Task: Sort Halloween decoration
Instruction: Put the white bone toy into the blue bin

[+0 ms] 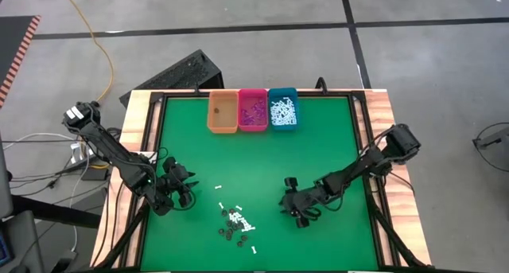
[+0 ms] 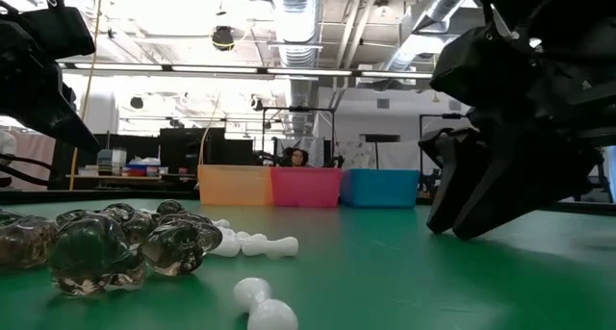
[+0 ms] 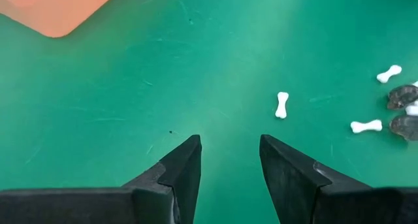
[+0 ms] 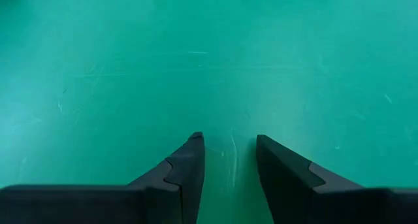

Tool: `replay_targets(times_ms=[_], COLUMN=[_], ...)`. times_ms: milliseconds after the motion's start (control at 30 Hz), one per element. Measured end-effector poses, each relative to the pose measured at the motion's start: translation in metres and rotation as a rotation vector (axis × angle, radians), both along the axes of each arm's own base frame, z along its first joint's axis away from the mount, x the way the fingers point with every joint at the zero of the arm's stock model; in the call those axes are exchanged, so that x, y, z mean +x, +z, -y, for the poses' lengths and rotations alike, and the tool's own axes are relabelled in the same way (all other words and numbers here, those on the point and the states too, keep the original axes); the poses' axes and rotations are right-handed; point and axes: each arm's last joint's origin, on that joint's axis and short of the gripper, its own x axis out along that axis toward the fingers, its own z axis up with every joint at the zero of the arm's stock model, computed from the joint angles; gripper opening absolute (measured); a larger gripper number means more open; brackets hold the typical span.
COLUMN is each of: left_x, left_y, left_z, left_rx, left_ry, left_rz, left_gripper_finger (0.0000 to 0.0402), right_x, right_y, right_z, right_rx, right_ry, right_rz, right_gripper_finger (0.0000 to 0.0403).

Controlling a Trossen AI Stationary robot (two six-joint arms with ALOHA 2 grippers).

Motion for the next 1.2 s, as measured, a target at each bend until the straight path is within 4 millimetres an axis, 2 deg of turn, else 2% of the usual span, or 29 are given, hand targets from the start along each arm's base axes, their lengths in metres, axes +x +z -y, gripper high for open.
replay_targets(times_ms=[200, 367, 500, 733, 900, 1000, 1100, 1200], left_x=[0.0, 0.0, 0.0, -0.001, 0.0, 0.0, 0.0, 0.0], left_y=[0.0, 0.0, 0.0, -0.001, -0.001, -0.001, -0.001, -0.001], left_z=[0.0, 0.0, 0.0, 0.0, 0.0, 0.0, 0.0, 0.0], left_rx=[-0.003, -0.012, -0.014, -0.016, -0.009, -0.014, -0.011, -0.011], left_ry=[0.012, 0.006, -0.003, -0.01, -0.006, -0.002, -0.004, -0.004], left_rz=[0.009, 0.001, -0.009, -0.02, -0.014, -0.011, -0.012, -0.012], left_gripper_finger=[0.0148, 0.0148, 0.0148, 0.0148, 0.0148, 0.0148, 0.0148, 0.0148], right_x=[0.002, -0.001, -0.022, -0.073, -0.114, -0.126, -0.129, -0.128], right_y=[-0.007, 0.013, 0.036, 0.082, 0.099, 0.104, 0.104, 0.098], right_z=[0.004, 0.011, 0.007, -0.023, -0.039, -0.05, -0.064, -0.079], right_rx=[-0.001, 0.203, 0.435, 0.711, 0.665, 0.632, 0.596, 0.54], right_ry=[-0.025, -0.157, -0.261, -0.379, -0.713, -0.838, -0.869, -0.895], right_rz=[-0.029, -0.057, -0.2, -0.431, -0.61, -0.672, -0.605, -0.447], right_gripper_finger=[0.0163, 0.0141, 0.0119, 0.0101, 0.0101, 0.0101, 0.0101, 0.01])
